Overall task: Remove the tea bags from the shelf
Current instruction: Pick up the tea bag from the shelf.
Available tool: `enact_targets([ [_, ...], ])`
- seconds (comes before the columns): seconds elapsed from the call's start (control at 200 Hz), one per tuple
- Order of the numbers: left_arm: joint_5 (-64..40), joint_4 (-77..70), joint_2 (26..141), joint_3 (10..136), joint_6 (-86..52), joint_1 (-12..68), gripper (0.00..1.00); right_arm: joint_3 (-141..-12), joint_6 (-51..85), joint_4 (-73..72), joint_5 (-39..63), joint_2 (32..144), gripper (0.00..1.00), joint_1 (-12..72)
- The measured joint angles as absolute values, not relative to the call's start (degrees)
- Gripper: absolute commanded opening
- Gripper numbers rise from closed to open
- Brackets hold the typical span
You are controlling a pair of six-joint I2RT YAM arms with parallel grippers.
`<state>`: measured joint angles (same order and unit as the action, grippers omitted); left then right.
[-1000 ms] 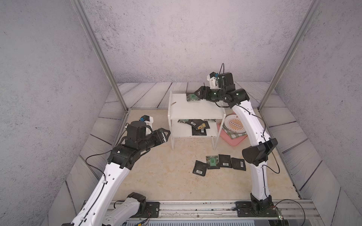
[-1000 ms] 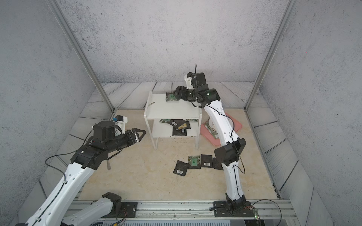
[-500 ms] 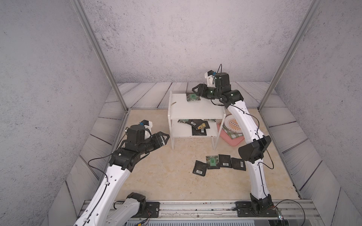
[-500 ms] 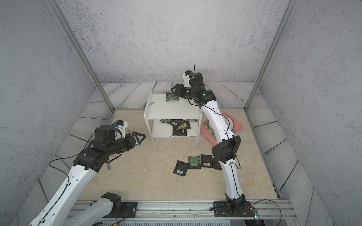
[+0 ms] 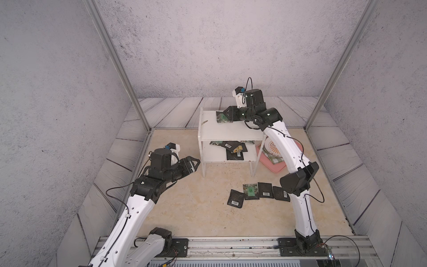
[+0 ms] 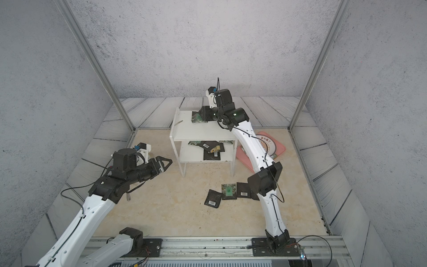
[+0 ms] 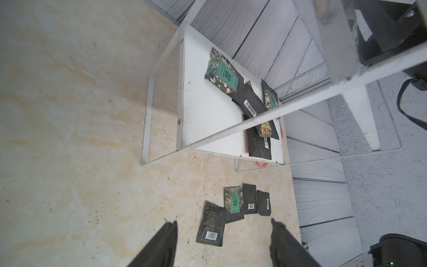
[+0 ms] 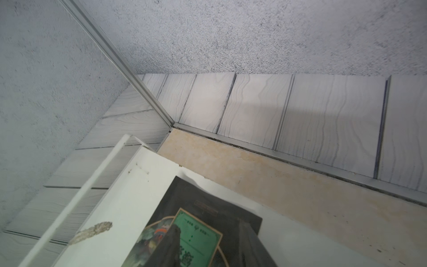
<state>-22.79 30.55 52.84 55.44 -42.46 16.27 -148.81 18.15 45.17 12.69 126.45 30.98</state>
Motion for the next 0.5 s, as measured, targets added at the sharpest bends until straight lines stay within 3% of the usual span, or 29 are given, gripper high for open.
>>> enact_targets([
  [0.5,-22.83,30.35,52.84,55.44,-42.48,16.12,0.68,-136.88,8.25,50.35,0.25,115.98,0.50,35.35],
])
